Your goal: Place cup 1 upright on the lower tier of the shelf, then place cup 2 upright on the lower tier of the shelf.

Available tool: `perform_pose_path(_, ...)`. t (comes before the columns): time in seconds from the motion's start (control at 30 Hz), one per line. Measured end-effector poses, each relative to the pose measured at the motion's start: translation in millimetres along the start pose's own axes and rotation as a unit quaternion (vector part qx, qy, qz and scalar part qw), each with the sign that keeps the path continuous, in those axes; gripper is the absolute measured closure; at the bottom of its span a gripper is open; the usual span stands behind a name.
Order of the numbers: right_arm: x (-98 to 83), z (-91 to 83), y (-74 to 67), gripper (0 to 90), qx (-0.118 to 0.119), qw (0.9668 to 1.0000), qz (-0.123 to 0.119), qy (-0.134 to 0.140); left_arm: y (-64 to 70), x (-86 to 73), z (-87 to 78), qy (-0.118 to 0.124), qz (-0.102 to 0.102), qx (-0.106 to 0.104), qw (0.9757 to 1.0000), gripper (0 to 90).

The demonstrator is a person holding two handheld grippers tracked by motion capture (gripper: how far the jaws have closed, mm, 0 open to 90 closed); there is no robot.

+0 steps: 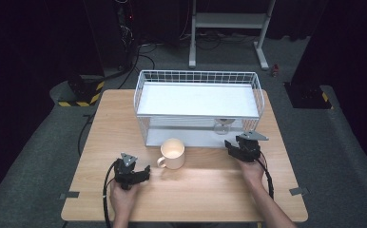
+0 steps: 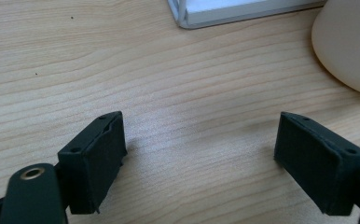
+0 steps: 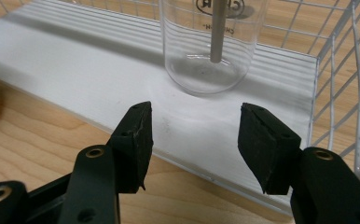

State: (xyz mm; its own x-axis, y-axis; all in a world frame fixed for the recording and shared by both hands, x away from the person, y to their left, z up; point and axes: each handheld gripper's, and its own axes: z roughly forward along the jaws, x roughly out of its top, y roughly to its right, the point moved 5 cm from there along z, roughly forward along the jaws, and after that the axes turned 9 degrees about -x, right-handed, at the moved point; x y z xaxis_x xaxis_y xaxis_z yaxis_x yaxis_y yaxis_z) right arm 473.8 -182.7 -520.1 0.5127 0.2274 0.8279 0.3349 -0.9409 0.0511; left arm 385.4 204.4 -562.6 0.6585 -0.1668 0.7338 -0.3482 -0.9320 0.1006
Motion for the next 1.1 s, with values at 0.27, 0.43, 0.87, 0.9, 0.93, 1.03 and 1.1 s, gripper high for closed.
perform_pose_path(0.27, -1.9, -8.7, -0.4, 44.3, 0.009, 0.9999, -0.004, 0.006, 0.0, 0.0, 0.0, 0.000, 0.000, 0.000, 1.0000, 16.5)
perform_pose_path(0.43, -5.7, -13.5, 1.3, 44.1, 0.016, 0.9998, -0.009, 0.010, 0.0, 0.0, 0.0, 0.000, 0.000, 0.000, 1.0000, 16.5)
perform_pose_path(0.87, -5.0, -26.7, 7.1, 38.5, 0.026, 0.9995, -0.001, 0.019, 0.0, 0.1, 0.0, 0.000, 0.000, 0.000, 1.0000, 16.6)
perform_pose_path(0.9, -4.3, -28.1, 7.3, 38.1, 0.026, 0.9994, -0.001, 0.023, -0.1, 0.0, -0.1, 0.000, -0.001, 0.001, 1.0000, 16.6)
perform_pose_path(0.93, -3.9, -29.1, 7.4, 37.9, 0.027, 0.9993, 0.000, 0.024, 0.0, -0.1, -0.2, 0.000, -0.001, 0.001, 1.0000, 16.6)
perform_pose_path(1.03, -3.5, -31.9, 8.3, 37.5, 0.028, 0.9992, 0.001, 0.028, -0.1, -0.1, -0.2, 0.000, -0.001, 0.001, 1.0000, 16.5)
perform_pose_path(1.1, -4.7, -34.3, 9.1, 37.4, 0.026, 0.9993, 0.004, 0.027, 0.0, 0.0, -0.1, 0.000, -0.001, 0.001, 1.0000, 16.5)
